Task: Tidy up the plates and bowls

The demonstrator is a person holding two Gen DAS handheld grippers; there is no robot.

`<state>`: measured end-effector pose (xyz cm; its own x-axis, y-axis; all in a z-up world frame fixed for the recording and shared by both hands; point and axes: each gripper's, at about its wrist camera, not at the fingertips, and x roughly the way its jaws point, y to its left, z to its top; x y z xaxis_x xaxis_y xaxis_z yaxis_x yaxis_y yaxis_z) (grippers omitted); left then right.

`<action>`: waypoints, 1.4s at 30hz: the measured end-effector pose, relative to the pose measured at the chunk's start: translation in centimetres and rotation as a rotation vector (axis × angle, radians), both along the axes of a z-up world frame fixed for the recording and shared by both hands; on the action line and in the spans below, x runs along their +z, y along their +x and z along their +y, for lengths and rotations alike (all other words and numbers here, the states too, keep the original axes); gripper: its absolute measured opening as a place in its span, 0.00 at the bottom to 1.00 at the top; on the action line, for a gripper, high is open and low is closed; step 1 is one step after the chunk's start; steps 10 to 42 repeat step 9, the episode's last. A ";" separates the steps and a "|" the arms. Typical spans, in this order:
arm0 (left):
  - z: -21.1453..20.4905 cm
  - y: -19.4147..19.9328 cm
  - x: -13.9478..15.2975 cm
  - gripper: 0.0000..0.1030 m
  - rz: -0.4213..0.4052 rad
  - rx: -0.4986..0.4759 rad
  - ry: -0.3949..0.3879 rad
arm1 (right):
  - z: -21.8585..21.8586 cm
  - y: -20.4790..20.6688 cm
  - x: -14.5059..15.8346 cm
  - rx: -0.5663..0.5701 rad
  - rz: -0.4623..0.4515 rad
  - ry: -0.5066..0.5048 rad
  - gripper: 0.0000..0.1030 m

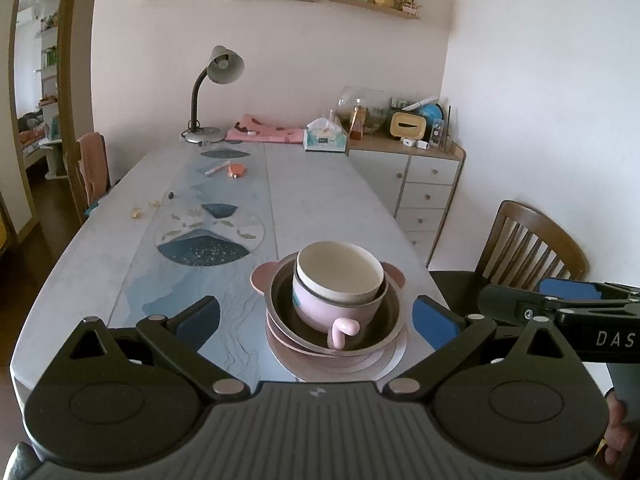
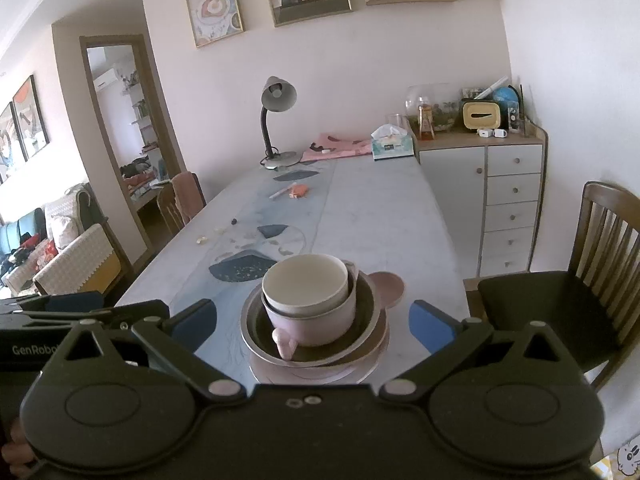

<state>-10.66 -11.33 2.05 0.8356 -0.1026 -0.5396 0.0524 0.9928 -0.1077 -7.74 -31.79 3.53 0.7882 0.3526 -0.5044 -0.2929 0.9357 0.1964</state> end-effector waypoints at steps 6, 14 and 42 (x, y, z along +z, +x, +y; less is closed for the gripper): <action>-0.1 -0.2 0.0 1.00 0.010 0.001 -0.010 | -0.1 -0.4 -0.2 0.002 0.008 0.002 1.00; -0.1 -0.2 0.0 1.00 0.012 0.000 -0.011 | -0.2 -0.5 -0.2 0.002 0.011 0.003 1.00; -0.1 -0.2 0.0 1.00 0.012 0.000 -0.011 | -0.2 -0.5 -0.2 0.002 0.011 0.003 1.00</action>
